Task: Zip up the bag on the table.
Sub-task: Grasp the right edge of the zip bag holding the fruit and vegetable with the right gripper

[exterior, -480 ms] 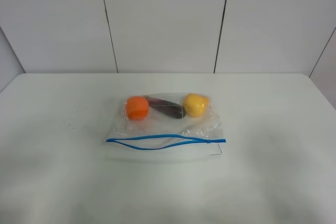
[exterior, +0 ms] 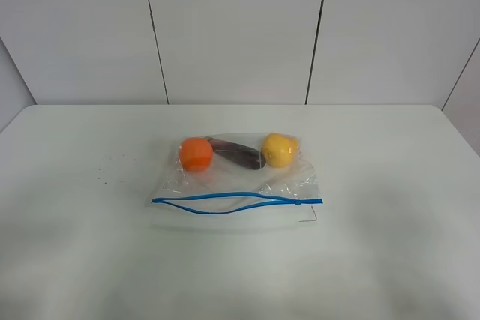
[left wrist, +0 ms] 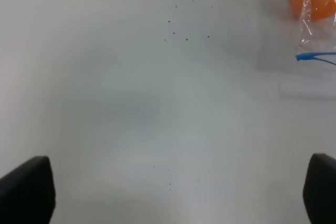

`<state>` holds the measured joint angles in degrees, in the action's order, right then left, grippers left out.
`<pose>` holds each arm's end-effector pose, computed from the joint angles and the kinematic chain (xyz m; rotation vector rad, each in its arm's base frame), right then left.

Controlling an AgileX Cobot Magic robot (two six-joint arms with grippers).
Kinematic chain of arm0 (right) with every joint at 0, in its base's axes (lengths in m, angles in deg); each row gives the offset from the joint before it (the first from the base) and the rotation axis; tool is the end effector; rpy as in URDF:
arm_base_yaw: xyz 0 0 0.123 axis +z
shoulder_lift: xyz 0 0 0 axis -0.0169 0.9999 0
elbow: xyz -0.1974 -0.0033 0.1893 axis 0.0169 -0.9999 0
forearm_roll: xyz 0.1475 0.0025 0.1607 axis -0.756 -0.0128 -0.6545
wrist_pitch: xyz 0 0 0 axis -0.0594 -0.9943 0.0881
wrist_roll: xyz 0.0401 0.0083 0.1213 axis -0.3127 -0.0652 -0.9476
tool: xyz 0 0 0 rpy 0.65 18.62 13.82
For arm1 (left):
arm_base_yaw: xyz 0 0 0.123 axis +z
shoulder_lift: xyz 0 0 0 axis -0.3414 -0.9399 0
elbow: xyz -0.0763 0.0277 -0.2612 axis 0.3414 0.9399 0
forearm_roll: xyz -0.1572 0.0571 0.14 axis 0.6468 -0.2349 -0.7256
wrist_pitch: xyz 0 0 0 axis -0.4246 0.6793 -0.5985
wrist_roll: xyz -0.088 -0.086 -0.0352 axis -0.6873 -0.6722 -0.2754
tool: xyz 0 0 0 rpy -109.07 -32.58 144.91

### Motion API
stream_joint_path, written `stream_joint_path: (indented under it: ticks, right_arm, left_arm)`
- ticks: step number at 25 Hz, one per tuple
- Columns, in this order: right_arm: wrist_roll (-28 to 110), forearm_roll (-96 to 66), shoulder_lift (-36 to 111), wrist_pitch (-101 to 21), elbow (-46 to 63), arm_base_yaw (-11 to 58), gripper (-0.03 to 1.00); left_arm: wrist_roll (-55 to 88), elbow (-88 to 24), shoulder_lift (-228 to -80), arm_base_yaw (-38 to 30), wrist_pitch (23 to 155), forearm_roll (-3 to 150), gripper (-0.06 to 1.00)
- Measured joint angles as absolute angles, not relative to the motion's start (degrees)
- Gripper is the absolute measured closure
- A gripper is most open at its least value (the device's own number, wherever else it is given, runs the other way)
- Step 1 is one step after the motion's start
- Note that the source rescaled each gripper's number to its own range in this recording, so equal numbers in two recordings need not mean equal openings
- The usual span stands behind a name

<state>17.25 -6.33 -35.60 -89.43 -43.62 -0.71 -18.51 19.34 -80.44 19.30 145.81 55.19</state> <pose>0.0132 -0.0006 0.2452 0.0075 2.0176 0.0029 0.0091 0.0101 0.2428 -0.0117 2.0414 0.0903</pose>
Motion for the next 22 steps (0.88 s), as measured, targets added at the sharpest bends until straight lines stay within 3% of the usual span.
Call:
stream_joint_path:
  ticks: [8, 15, 22]
  right_arm:
    - [17.0, -9.0, -28.8, -90.9, -41.5, -0.7, -0.03]
    - [18.4, -17.7, -7.1, -87.8, -36.9, -0.7, -0.03]
    - [28.6, -28.4, 21.0, -80.4, -29.7, -0.7, -0.03]
  left_arm:
    - [-18.5, 19.3, -80.4, 19.3, 145.8, 55.2, -0.04]
    - [-18.5, 19.3, -80.4, 19.3, 145.8, 55.2, -0.04]
    - [-18.5, 19.3, -80.4, 19.3, 145.8, 55.2, -0.04]
